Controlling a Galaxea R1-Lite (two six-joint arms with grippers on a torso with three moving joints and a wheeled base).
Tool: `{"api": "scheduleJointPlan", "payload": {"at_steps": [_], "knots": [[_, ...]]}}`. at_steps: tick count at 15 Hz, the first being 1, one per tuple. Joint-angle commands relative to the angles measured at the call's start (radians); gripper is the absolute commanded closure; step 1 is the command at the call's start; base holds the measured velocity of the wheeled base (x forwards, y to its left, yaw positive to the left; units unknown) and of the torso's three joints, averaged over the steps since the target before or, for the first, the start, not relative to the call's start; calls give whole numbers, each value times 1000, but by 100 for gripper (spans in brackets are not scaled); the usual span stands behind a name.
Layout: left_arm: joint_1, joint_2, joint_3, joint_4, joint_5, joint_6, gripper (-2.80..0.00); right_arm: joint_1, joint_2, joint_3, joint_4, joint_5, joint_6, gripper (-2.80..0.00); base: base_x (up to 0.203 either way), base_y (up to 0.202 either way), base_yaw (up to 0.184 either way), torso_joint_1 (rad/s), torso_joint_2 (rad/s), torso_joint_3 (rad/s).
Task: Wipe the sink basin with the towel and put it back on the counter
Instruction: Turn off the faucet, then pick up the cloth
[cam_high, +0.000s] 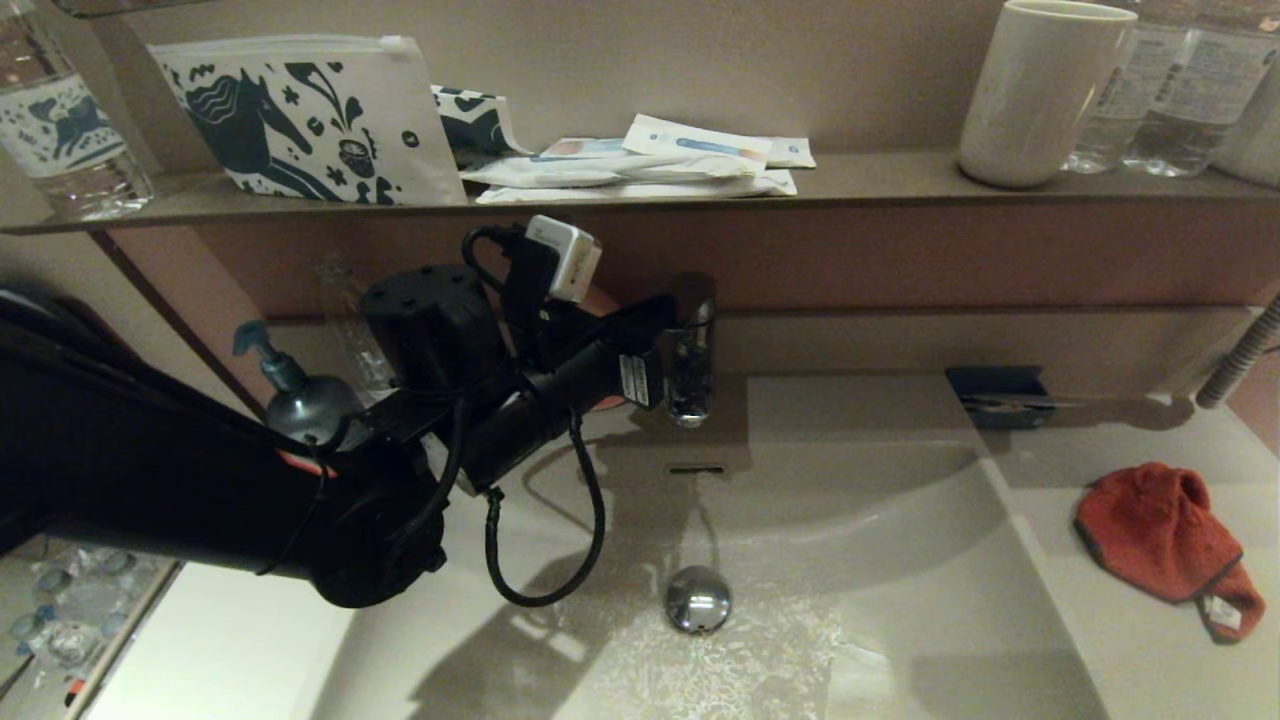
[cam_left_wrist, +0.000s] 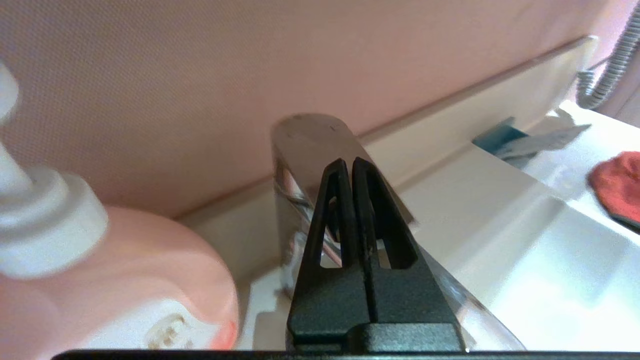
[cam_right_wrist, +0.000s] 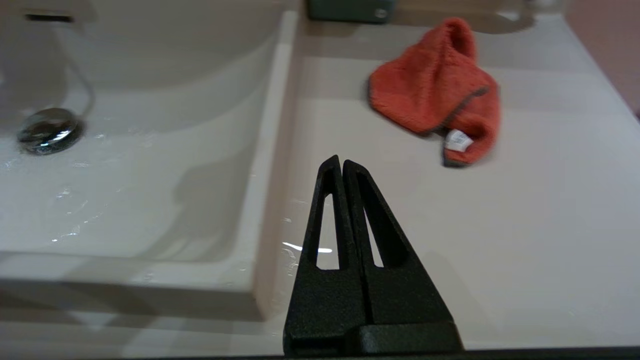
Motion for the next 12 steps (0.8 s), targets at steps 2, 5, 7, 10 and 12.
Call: {"api": "scheduleJointPlan", "payload": {"at_steps": [2,5,7,10,12], "knots": [[-13,-51,38,-2,1,0,0,1,0,0,0,1,0,0,0,0,0,0,0,0],[11,-168,102,-1,1,-1,0,1,0,0,0,1,0,0,0,0,0,0,0,0],[17,-287,208,-1,2,-2,0,1,0,0,0,1,0,0,0,0,0,0,0,0],[47,-511,397,1,6,-1,0,1,0,-1,0,1,0,0,0,0,0,0,0,0],[77,-670,519,5,6,0,0,1,0,0,0,1,0,0,0,0,0,0,0,0]]}}
